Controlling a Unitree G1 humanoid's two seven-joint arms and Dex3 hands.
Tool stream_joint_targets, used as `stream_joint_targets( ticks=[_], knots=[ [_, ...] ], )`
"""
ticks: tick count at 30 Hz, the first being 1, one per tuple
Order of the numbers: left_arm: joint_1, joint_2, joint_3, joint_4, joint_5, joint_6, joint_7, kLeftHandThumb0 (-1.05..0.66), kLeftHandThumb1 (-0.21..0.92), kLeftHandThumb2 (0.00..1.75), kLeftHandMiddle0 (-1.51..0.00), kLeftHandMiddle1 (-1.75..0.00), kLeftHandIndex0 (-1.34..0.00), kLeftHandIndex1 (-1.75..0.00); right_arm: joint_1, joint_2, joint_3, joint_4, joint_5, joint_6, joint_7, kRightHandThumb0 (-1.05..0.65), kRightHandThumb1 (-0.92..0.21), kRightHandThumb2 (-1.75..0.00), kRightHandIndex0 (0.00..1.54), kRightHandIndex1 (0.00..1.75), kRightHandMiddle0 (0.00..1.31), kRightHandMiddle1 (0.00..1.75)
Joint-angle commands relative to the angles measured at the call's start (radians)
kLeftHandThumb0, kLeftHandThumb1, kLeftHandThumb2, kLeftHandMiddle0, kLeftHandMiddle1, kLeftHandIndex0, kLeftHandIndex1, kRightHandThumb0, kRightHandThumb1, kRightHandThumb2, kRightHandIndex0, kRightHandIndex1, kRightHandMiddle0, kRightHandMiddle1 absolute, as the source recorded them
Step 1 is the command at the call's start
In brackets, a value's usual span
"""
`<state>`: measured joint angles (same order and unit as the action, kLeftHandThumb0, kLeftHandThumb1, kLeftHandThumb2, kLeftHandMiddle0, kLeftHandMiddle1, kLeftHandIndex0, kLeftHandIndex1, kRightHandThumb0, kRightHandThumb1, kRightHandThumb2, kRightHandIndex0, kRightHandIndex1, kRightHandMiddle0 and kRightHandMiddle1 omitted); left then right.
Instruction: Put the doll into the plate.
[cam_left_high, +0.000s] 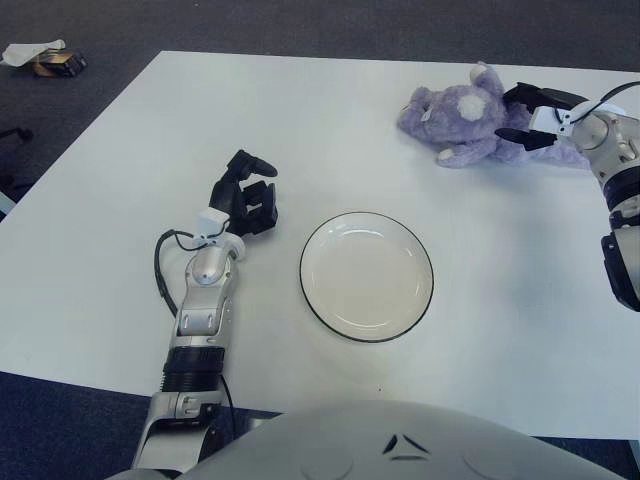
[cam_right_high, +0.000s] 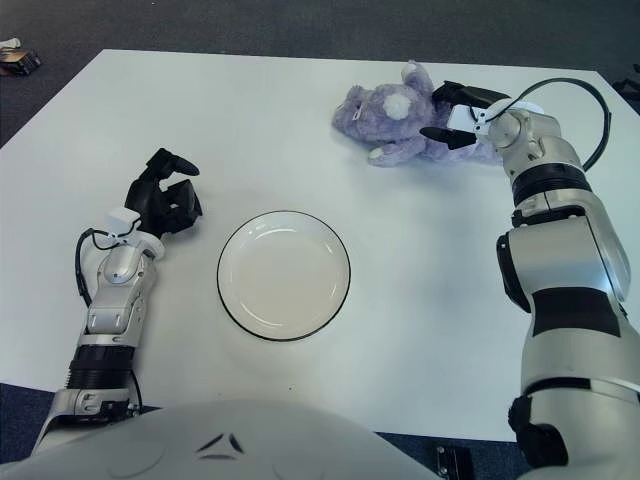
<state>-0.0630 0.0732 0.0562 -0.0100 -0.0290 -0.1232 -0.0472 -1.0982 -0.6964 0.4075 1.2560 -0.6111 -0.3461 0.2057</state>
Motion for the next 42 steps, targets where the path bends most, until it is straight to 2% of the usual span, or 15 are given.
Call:
stream_joint_targets(
  ticks=[1, 13, 19, 28, 42],
  knots=[
    [0.055, -0.013, -0.004, 0.024, -0.004, -0.002, 0.000, -0.40, 0.60, 0.95, -1.06, -1.75, -0.39, -1.75, -0.001, 0.016, 0.013, 0.012, -0.013, 0.003, 0.003, -1.00, -0.92, -0.78, 0.13, 0.24, 0.00, 0.60],
    [0.066, -0.018, -0.008, 0.012, -0.004, -0.003, 0.001, -0.40, 0.60, 0.96, -1.08, -1.75, -0.40, -1.75, 0.008, 0.034, 0.051, 0.017, -0.028, 0.012, 0.028, -1.01, -0.92, -0.81, 0.11, 0.20, 0.00, 0.59],
    [0.069, -0.021, -0.009, 0.009, -0.002, -0.006, 0.005, -0.40, 0.60, 0.95, -1.06, -1.75, -0.39, -1.75, 0.014, 0.035, 0.093, 0.008, -0.064, 0.015, 0.018, -1.03, -0.92, -0.87, 0.13, 0.21, 0.00, 0.58],
    [0.072, -0.020, -0.013, 0.007, 0.009, -0.014, 0.011, -0.40, 0.60, 0.95, -1.08, -1.75, -0.39, -1.75, 0.023, 0.047, 0.104, 0.018, -0.067, 0.031, 0.023, -1.05, -0.92, -0.91, 0.17, 0.22, 0.00, 0.60],
    [0.076, -0.017, -0.021, 0.019, 0.024, -0.051, 0.018, -0.39, 0.63, 0.92, -1.07, -1.75, -0.38, -1.75, 0.014, 0.057, 0.132, 0.024, -0.068, 0.053, 0.173, -1.05, -0.92, -0.84, 0.12, 0.19, 0.00, 0.62]
  ],
)
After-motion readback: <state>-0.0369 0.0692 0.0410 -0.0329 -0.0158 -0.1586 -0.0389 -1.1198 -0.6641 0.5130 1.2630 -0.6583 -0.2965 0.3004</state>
